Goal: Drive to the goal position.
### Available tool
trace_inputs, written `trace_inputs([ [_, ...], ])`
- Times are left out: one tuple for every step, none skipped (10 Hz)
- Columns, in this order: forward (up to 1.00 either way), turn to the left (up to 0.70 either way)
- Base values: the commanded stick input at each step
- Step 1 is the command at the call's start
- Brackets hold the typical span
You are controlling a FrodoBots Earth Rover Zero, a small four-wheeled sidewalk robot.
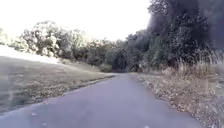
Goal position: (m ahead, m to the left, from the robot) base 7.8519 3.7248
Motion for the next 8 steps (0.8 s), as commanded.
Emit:
trace_inputs([
  [1.0, 0.0],
  [1.0, -0.18],
  [1.0, 0.0],
  [1.0, 0.0],
  [1.0, 0.0],
  [1.0, 0.0],
  [1.0, 0.0],
  [1.0, 0.0],
])
